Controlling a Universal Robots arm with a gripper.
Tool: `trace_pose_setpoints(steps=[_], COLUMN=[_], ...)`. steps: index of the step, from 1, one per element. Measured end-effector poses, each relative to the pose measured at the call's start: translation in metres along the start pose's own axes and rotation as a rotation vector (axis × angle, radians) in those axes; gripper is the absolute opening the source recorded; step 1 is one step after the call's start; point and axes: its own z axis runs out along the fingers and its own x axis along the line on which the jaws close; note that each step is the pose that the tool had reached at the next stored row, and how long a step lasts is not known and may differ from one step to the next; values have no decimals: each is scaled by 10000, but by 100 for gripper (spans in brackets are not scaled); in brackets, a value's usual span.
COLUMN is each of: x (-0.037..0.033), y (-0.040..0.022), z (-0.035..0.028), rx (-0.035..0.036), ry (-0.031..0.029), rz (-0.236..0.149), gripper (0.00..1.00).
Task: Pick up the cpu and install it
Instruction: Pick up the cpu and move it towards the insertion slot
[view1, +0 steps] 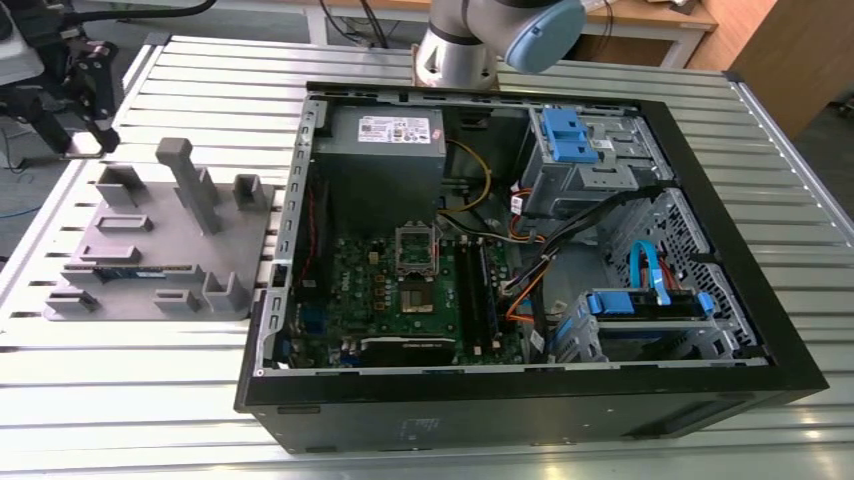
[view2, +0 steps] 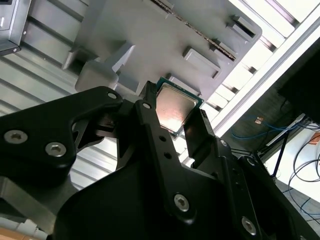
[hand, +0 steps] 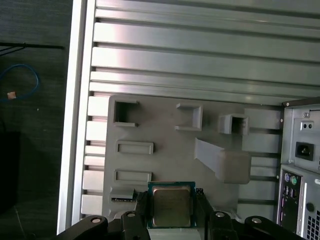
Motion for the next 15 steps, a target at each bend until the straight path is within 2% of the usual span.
trace_pose_setpoints(steps=[3,8,15], x=[-37,-39,-43], y=[-2,-2,-2], z=[1,-5,-107], rx=[0,1,0], ry=[0,3,0], rz=[-1,-1,-1], gripper=[47,47,47])
